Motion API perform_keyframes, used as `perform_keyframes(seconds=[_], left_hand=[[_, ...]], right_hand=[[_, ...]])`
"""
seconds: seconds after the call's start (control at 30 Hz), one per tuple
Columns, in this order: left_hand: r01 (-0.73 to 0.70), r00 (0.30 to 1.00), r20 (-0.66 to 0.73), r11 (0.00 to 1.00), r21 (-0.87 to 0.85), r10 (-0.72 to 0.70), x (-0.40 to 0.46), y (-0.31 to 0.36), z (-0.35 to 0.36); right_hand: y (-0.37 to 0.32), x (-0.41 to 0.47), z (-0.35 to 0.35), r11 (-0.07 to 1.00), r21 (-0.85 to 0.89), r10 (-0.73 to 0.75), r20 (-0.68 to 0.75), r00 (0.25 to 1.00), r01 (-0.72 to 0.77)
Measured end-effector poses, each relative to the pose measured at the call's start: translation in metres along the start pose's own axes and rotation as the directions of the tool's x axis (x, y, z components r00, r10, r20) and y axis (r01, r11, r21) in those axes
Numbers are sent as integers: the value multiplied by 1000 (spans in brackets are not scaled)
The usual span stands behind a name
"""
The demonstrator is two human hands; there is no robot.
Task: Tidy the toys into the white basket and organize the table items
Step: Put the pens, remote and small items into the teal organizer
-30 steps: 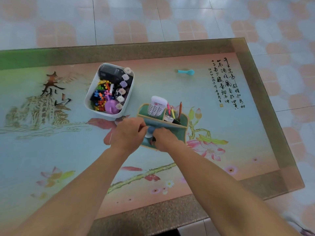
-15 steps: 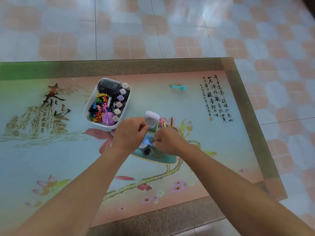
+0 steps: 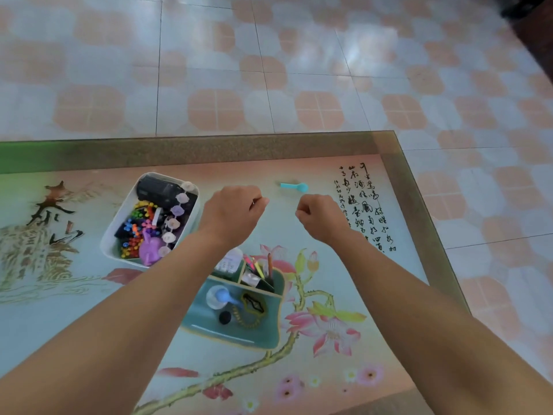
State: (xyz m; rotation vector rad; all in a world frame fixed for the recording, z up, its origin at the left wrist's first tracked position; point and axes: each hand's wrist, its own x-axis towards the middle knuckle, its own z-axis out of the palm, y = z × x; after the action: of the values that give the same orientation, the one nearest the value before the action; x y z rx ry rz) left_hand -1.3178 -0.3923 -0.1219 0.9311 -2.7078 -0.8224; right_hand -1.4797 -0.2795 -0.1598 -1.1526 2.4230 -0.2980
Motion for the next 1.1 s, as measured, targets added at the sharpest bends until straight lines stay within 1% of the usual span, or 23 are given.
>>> perform_keyframes(seconds=[0.1, 0.17, 0.4, 0.5, 0.57, 0.63, 0.7, 0.77, 0.83, 0.93, 1.0, 1.1], left_hand=[[-1, 999, 43, 999, 39, 0, 20, -4, 18], [3, 998, 59, 998, 57, -6, 32, -7, 29], [47, 988, 142, 997, 55, -55, 59, -16, 58], [79, 986, 142, 996, 38, -83, 60, -18, 62], [110, 986, 129, 994, 6, -110, 57, -16, 60], [139, 984, 116, 990, -21, -136, 55, -14, 54], [160, 983, 96, 985, -62, -154, 50, -11, 48], [204, 978, 70, 972, -117, -197, 43, -10, 40], [246, 969, 51, 957, -157, -241, 34, -10, 29], [268, 963, 19, 945, -187, -269, 19, -11, 14], [276, 959, -1, 935, -223, -284, 7, -10, 4], [259, 960, -35, 926, -274, -279, -17, -9, -10]], right_hand=[[19, 33, 16, 999, -44, 3, -23, 1000, -4], [31, 56, 28, 997, -72, -16, -11, 1000, 15], [52, 113, 58, 972, -215, -63, 138, 988, 92], [57, 123, 67, 973, -219, -24, 212, 977, 72], [59, 120, 69, 978, -202, -16, 199, 980, 57], [58, 110, 65, 992, -123, -12, 138, 990, 29], [54, 95, 58, 998, 63, 20, 38, 999, -23], [44, 73, 49, 959, 279, 72, -43, 996, -57], [31, 45, 36, 899, 433, 93, -44, 995, -65], [9, 5, 17, 799, 601, 77, -46, 996, -34], [-7, -23, 6, 737, 676, 53, -61, 997, 2], [-37, -68, -2, 670, 741, -4, -50, 999, 40]])
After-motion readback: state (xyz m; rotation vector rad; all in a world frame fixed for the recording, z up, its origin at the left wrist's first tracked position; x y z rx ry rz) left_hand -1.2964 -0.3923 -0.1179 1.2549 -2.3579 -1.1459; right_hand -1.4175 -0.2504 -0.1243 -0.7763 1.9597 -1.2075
